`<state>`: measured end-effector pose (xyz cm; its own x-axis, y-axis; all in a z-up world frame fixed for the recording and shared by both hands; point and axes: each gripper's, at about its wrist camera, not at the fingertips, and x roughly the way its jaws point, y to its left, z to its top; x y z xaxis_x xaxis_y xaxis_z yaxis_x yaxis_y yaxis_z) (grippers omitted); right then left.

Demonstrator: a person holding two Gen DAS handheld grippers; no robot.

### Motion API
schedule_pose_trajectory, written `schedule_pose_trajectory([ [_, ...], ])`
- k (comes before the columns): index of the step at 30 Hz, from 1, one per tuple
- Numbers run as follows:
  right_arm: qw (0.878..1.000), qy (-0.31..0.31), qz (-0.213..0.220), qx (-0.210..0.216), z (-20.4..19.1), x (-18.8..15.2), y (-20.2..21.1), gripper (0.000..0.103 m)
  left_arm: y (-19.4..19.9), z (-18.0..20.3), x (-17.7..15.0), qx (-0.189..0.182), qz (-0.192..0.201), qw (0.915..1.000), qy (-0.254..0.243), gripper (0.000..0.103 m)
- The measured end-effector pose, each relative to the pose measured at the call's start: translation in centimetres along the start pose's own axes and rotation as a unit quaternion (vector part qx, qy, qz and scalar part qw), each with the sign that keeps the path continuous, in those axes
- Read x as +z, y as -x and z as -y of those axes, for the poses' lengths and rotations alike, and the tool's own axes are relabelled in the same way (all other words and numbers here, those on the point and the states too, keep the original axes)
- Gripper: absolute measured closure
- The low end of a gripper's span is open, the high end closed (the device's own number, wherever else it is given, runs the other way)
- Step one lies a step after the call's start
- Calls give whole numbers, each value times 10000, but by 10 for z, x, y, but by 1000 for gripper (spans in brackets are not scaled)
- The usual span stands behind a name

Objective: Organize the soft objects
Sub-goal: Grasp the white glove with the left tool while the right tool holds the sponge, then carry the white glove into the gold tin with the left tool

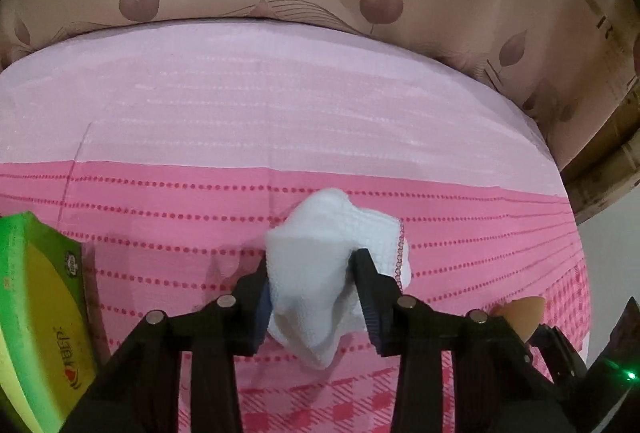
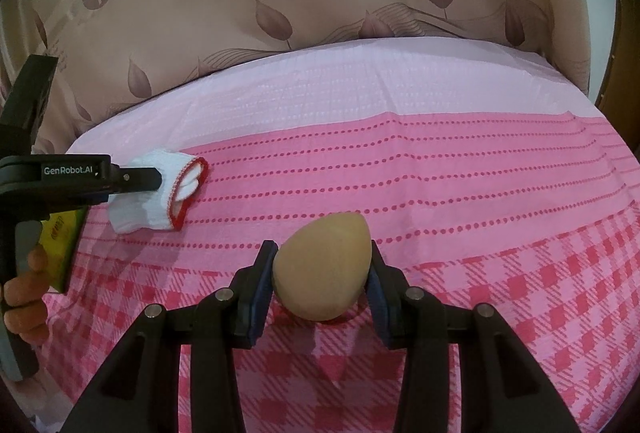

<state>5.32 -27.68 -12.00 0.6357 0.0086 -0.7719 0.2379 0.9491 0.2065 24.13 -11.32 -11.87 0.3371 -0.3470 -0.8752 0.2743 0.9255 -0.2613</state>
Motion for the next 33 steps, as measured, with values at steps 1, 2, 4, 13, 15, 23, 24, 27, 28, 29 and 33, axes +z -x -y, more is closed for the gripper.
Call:
schedule_pose_trajectory([
  [1, 10000, -10, -3, 11, 0, 0, 0, 64, 2, 1, -1, 47, 13, 10000, -11, 75],
  [2, 10000, -10, -3, 13, 0, 0, 0, 64, 5, 2, -1, 59, 56, 10000, -32, 75],
  [4, 10000, -3, -5, 7, 0, 0, 0, 64, 11, 4, -2, 49, 83, 9999, -35, 76],
  [13, 10000, 37, -26, -31, -3, 1, -1, 64, 51, 8, -14, 266, 453, 9986, -114, 76],
  [15, 10000, 50, -32, -40, -4, 1, -2, 64, 62, 8, -17, 313, 516, 9981, -136, 76],
  [23, 10000, 60, -34, -64, -5, 0, -1, 64, 106, 9, -42, 444, 716, 9956, -401, 76],
  [24, 10000, 57, -32, -64, -5, 0, -1, 64, 113, 7, -47, 466, 731, 9954, -419, 76],
  [27, 9999, 64, -32, -72, -5, 0, -1, 64, 130, 2, -57, 557, 778, 9944, -456, 76],
  [28, 9999, 65, -31, -77, -6, 0, -1, 64, 136, 0, -59, 568, 799, 9941, -457, 76],
  [29, 9999, 66, -32, -80, -6, 0, -1, 64, 141, -2, -62, 565, 817, 9940, -451, 76],
  [33, 9999, 69, -30, -85, -6, 0, -2, 64, 166, -18, -69, 503, 871, 9943, -351, 76],
])
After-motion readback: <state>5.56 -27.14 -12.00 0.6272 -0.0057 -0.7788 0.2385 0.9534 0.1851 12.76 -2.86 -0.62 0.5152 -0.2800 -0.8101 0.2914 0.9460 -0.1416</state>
